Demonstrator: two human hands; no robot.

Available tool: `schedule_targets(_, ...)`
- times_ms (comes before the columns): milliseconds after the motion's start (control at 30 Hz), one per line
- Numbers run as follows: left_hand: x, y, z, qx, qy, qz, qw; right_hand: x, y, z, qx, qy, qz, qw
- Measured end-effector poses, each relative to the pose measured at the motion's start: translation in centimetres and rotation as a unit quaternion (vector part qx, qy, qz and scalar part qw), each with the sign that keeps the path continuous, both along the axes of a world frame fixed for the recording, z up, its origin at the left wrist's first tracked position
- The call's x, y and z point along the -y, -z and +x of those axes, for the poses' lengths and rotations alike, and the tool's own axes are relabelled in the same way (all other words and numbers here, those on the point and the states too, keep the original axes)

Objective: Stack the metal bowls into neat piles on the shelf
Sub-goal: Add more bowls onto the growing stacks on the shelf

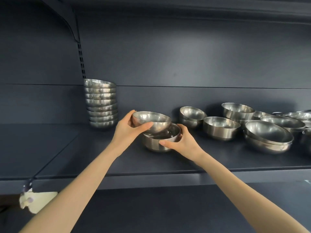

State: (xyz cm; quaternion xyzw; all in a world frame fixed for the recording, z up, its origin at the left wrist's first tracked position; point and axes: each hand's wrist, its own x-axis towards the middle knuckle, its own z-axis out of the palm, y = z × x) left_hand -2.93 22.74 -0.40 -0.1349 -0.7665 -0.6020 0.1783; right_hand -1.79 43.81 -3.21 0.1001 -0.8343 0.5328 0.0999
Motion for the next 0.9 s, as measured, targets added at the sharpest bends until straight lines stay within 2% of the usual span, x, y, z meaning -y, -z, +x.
schedule_targets(433, 9.3, -1.2, -3.3, 0.002, 0.012, 0.035, 0.999, 4.8, -0.4, -5.5, 0.017, 0.096, -0.057, 0.994)
schedule_targets(667, 12.3, -0.8, -4.2, 0.006, 0.017, 0.018, 1.0, 5.7, -0.1, -7.4, 0.024, 0.145, -0.076, 0.986)
schedule_targets(800, 12.6, -0.9, -4.3, 0.005, 0.012, 0.024, 1.0, 6.0, -0.1, -8.2, 0.043, 0.141, -0.059, 0.987)
schedule_targets(900, 12.5, -1.0, -4.4, 0.0, 0.007, 0.034, 0.999, 6.1, -1.0, -8.4, 0.057, 0.148, -0.001, 0.987)
